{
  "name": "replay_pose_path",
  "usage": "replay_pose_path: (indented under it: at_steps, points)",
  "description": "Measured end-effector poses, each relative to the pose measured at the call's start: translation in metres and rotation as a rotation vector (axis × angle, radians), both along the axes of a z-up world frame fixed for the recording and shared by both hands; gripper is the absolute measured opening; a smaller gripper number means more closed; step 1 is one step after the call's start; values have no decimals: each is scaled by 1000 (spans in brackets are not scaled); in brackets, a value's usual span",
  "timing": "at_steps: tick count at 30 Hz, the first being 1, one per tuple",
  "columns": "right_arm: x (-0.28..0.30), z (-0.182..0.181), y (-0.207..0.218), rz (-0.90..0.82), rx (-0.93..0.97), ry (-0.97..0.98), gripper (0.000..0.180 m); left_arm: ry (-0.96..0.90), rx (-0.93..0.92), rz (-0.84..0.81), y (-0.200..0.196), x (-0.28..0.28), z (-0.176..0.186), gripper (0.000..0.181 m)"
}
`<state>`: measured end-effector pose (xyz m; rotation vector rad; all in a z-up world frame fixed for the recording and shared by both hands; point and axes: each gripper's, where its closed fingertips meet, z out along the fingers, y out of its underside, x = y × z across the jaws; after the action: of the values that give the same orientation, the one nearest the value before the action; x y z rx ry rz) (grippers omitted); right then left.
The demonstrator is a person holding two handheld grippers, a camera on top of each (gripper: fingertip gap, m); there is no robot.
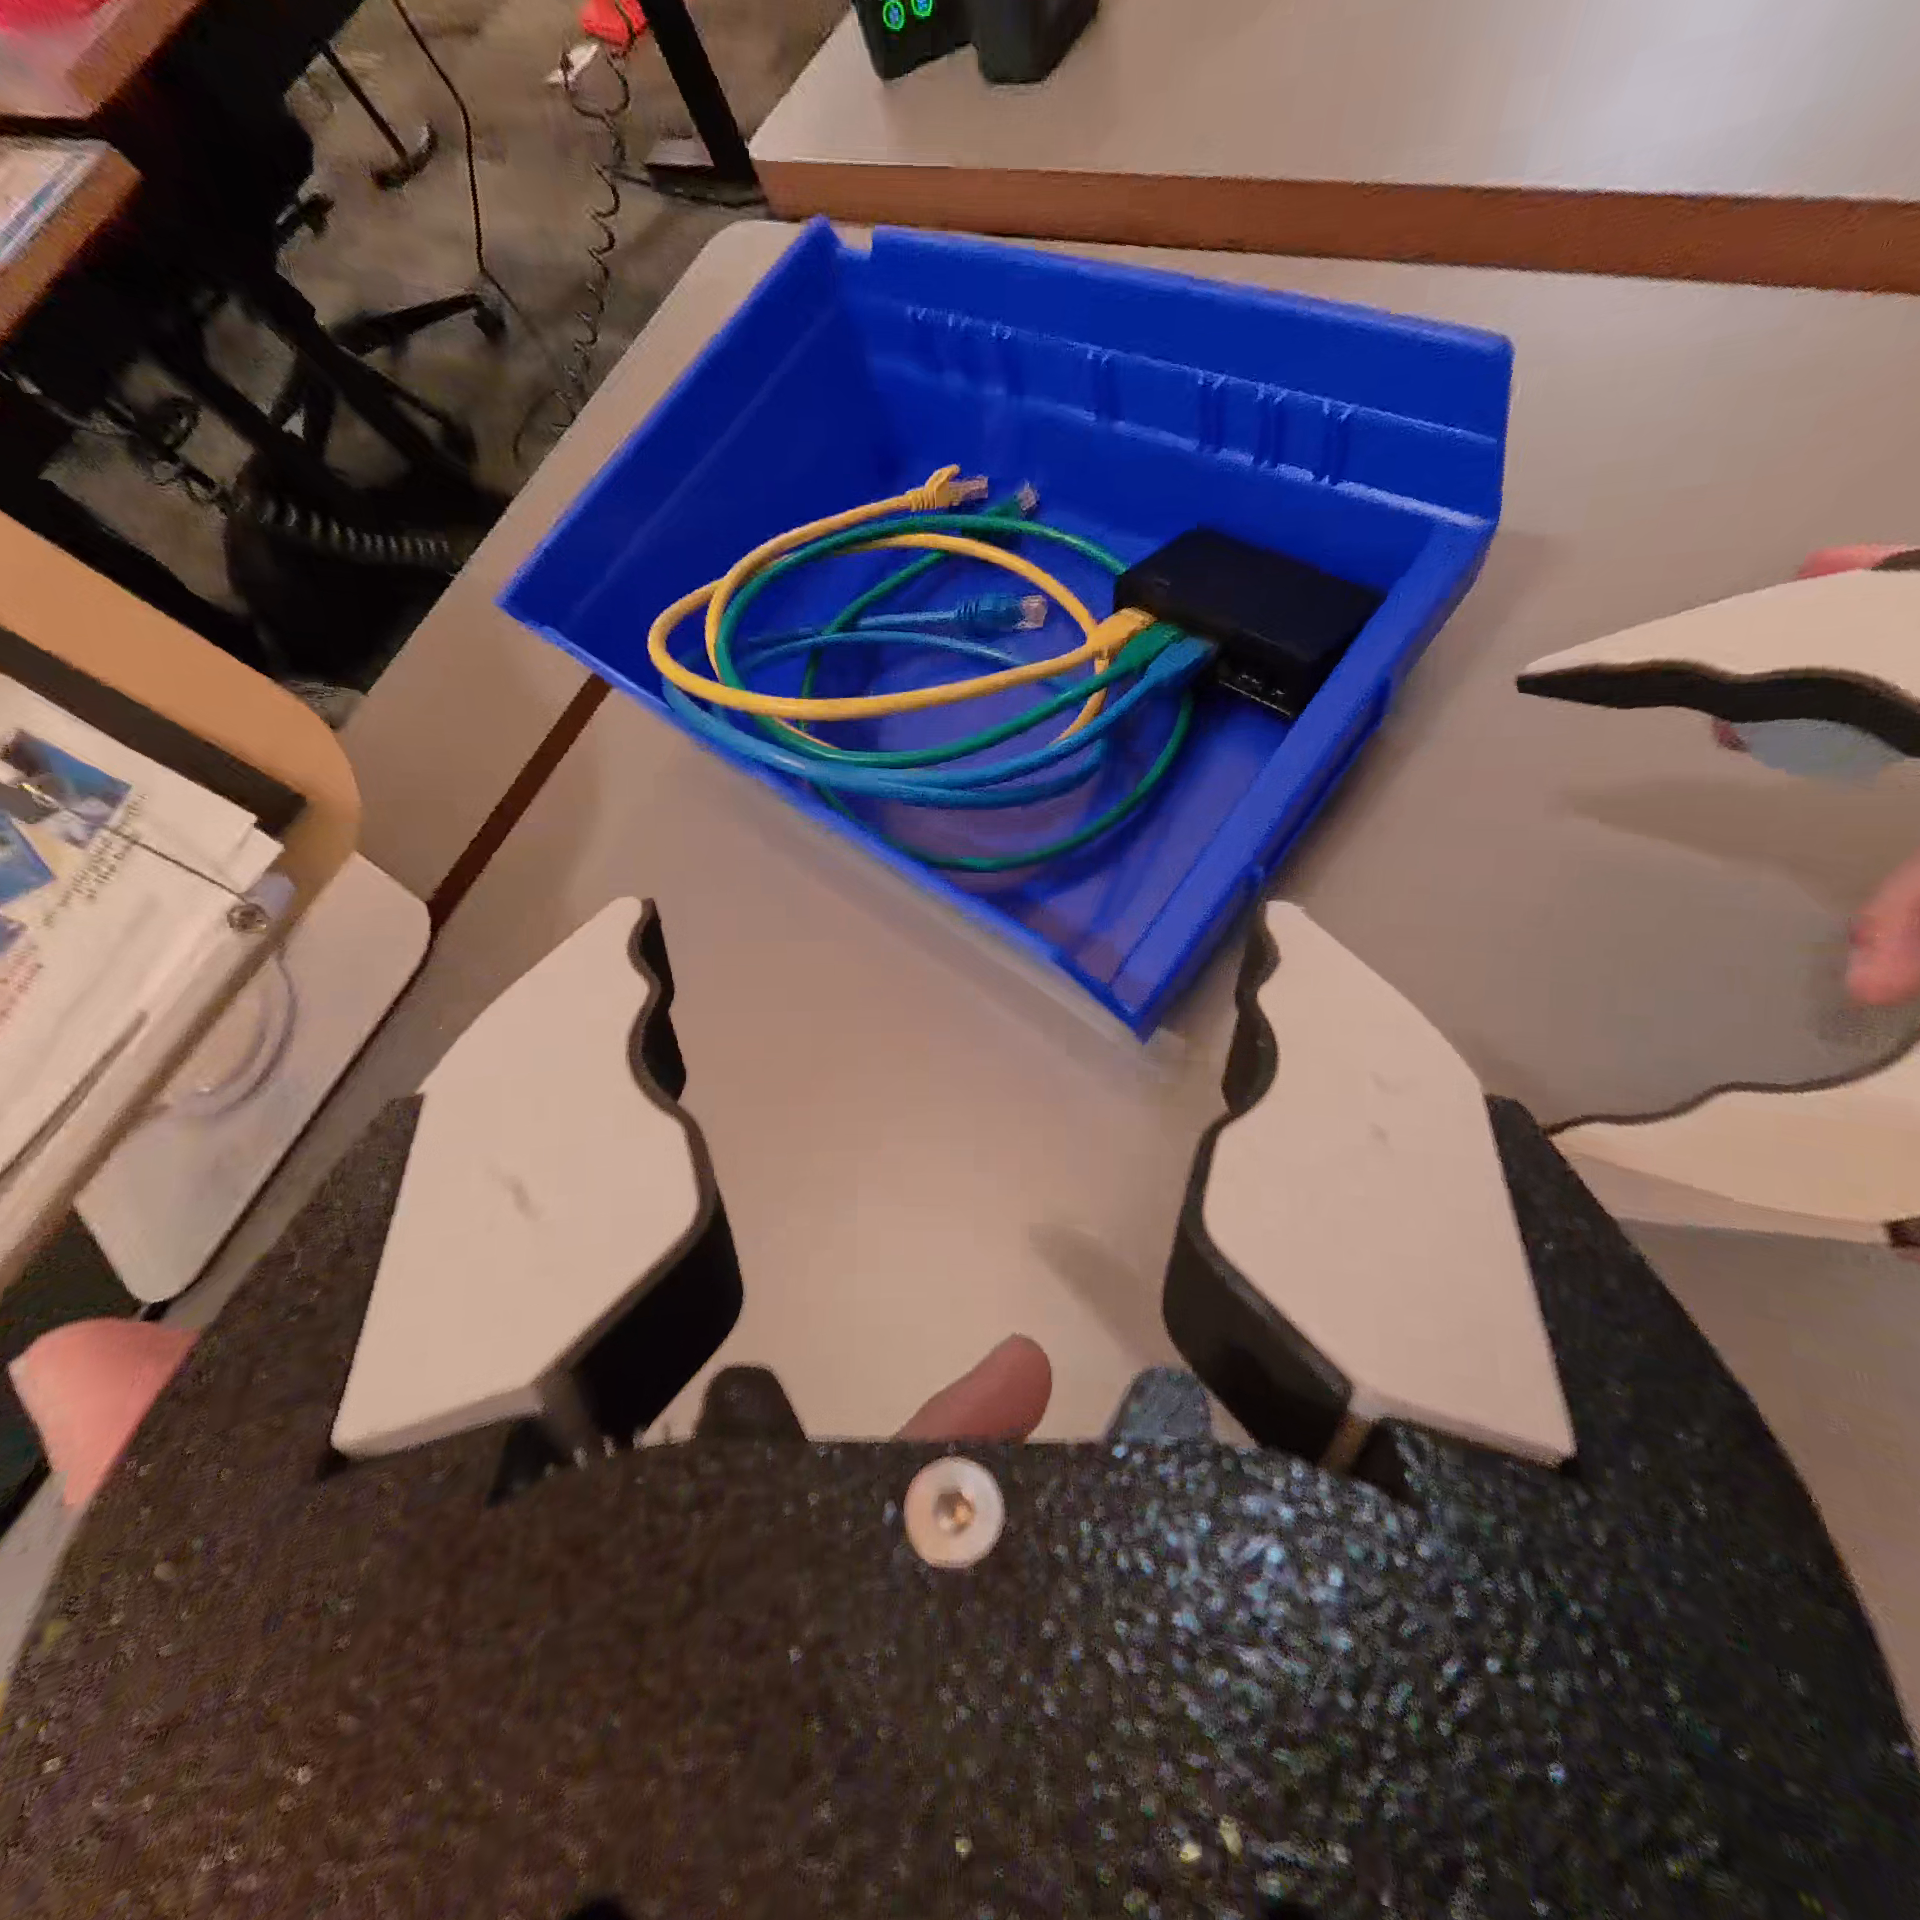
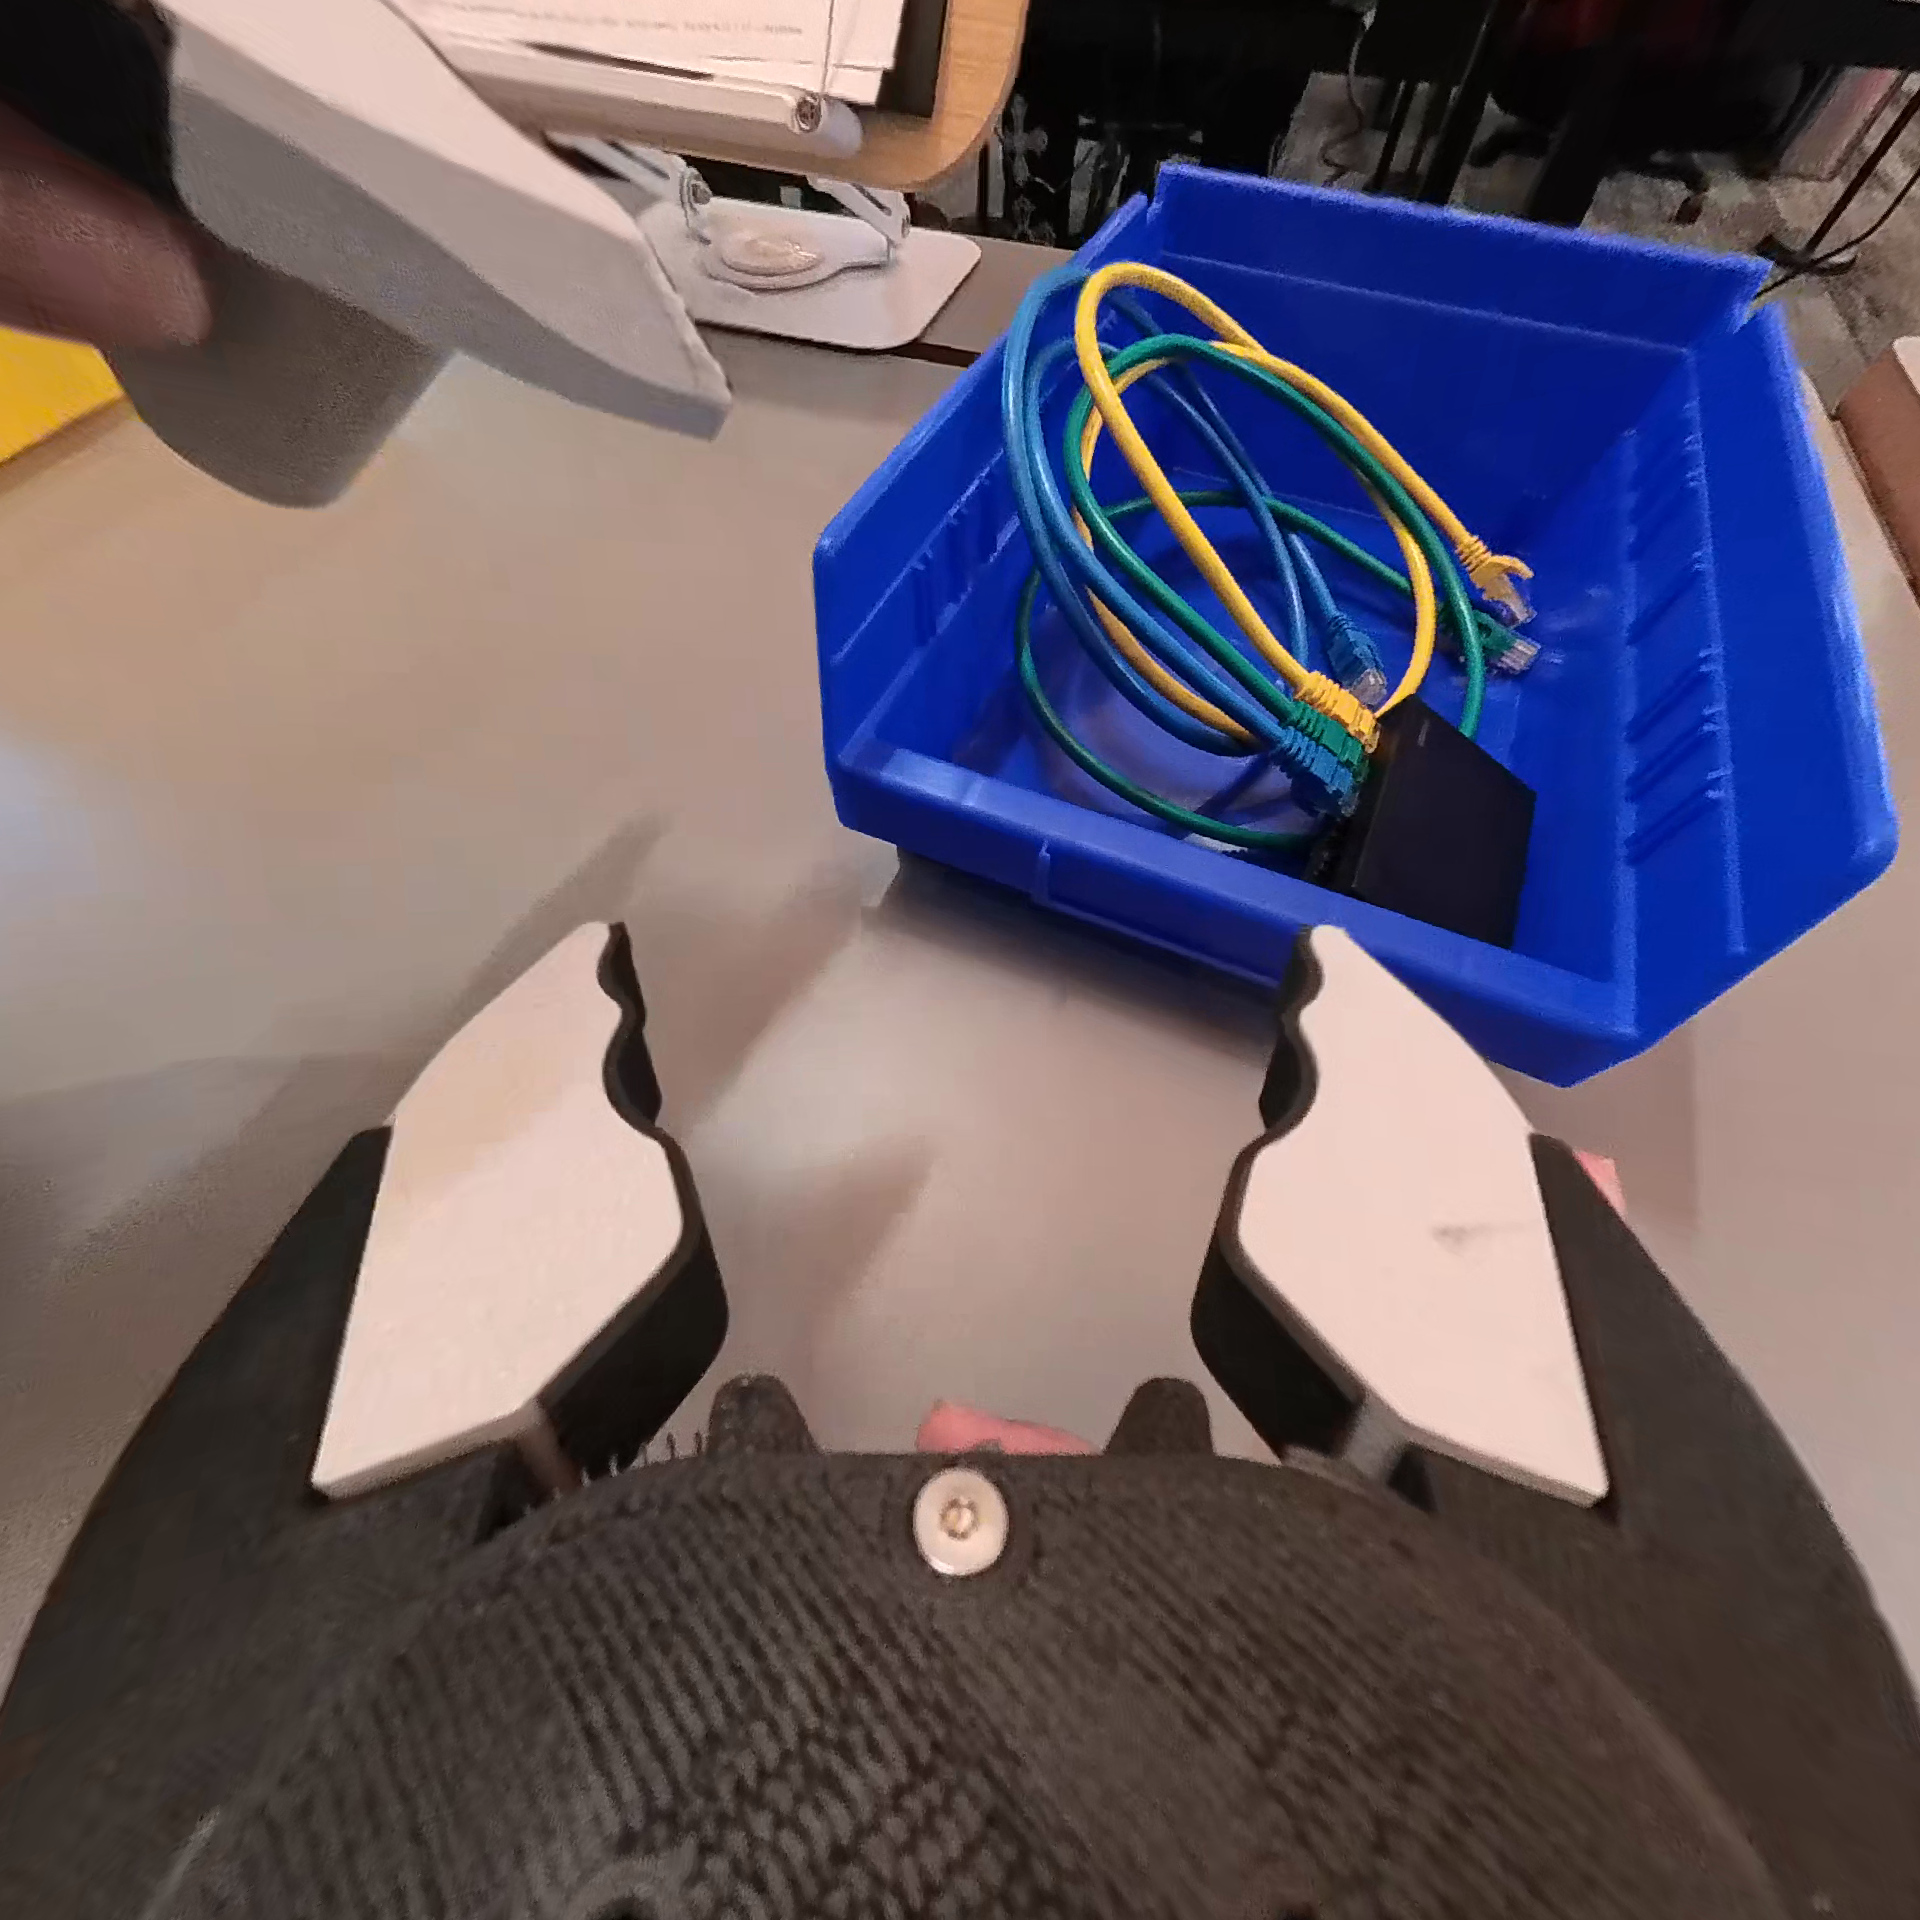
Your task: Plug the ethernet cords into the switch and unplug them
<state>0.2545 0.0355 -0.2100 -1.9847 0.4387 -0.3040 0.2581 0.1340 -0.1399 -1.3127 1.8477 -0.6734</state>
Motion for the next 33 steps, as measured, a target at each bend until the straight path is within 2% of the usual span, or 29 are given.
replay_pose_path:
  at_steps: [5,12,29,33]
  points:
    - [1,-1,-1,-1,12,13,115,-1,-35,13,6,-6,-8,102]
    - [-2,-1,3,18,2,-1,113,-30,-34,53,26,-16,-1,102]
    - [14,-27,-12,-55,-85,52,110,-37,19,-11,8,-34,-5,102]
    - [15,-24,-12,-54,-82,31,110,-60,24,-85,-15,-35,8,102]
